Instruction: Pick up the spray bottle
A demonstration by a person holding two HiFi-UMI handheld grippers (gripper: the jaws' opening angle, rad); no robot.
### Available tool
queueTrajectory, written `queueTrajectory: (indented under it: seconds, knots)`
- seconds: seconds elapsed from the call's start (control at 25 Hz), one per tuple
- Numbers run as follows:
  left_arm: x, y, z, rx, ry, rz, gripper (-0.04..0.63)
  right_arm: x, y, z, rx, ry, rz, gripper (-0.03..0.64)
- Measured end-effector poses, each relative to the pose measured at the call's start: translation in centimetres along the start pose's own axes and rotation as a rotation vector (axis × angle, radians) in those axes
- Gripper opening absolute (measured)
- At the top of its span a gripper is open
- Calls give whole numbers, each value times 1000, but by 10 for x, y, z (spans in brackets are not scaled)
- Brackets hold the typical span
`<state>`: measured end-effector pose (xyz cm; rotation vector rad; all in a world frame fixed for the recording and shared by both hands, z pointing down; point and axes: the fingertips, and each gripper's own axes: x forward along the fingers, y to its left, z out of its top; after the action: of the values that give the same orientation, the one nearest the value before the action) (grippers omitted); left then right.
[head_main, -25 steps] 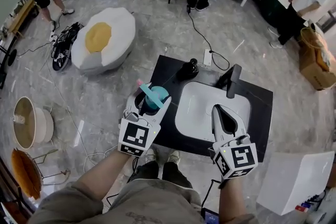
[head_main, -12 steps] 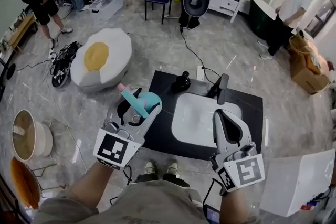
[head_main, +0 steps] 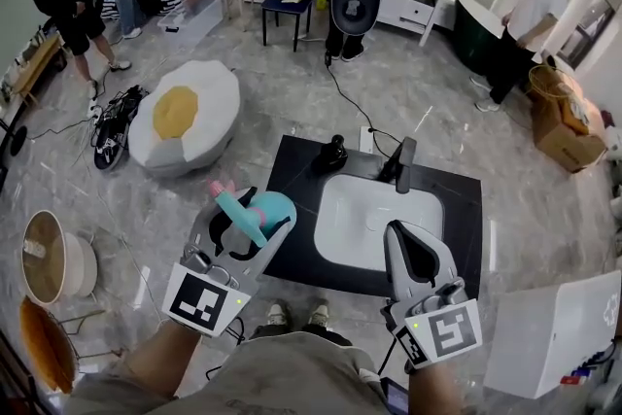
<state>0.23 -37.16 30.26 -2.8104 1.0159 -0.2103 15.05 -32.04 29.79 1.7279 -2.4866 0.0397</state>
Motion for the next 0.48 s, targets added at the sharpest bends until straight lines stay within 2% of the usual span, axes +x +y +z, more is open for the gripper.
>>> queueTrajectory:
  seconds: [0.48]
  knots:
    - [-1,-26,-51,-38,120,-33,241,-7,4,-28,18,61,30,25]
